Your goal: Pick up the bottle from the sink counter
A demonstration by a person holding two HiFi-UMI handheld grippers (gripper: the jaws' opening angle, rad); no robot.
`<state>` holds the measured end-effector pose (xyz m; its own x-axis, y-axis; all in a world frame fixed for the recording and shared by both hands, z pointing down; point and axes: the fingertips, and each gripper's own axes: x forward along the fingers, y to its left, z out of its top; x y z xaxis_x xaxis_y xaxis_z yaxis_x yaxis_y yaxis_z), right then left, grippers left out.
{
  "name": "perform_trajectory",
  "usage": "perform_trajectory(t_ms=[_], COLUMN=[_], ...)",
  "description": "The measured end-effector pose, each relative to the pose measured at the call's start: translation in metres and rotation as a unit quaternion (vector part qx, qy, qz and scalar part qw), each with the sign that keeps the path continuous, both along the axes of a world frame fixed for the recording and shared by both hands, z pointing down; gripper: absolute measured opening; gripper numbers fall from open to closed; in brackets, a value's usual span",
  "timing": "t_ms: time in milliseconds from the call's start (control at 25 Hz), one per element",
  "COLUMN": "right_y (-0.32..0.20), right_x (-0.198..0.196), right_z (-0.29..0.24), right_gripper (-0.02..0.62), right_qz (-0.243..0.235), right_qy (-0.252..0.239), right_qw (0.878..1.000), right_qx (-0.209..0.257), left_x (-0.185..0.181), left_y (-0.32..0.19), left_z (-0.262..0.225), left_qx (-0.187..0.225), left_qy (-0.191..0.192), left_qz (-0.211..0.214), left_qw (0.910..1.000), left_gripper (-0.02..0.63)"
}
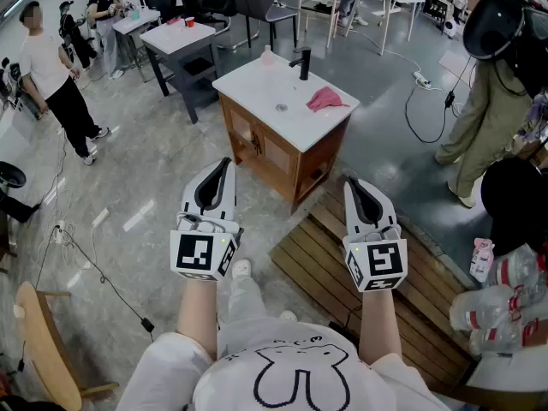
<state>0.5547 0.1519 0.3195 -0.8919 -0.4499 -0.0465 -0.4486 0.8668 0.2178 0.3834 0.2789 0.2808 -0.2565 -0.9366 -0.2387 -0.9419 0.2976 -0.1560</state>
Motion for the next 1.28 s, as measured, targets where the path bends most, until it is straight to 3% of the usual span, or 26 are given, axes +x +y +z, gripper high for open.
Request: perform_trajectory(t_ms=[360, 920, 1280], right_y=[-0.031, -0.082, -0.093], right_x=[-0.079, -0.248, -0.321], right_z=[0.001, 0.002, 0.008], right_gripper=[0.032, 0.031, 0.031], right_qz=[0.021, 0.06, 0.058], right_qy=[0.007, 0.013, 0.026], right_qw=[1.0, 0.998, 0.998], right_qx=[-0.005, -0.014, -0.008], left_x=[-0.081, -0.257, -0.326], left_y=[-0.042, -0.11, -0.121], left_z=[0.002, 0.004, 0.011], left_qx=[-0.007, -0.019, -0.02], left_qy=[-0.001, 0.012, 0.018], left_qz=[0.021, 0.064, 0.064], left_qw=[0.9997, 0.9977, 0.9976], left_gripper=[0.009, 0.009, 0.009])
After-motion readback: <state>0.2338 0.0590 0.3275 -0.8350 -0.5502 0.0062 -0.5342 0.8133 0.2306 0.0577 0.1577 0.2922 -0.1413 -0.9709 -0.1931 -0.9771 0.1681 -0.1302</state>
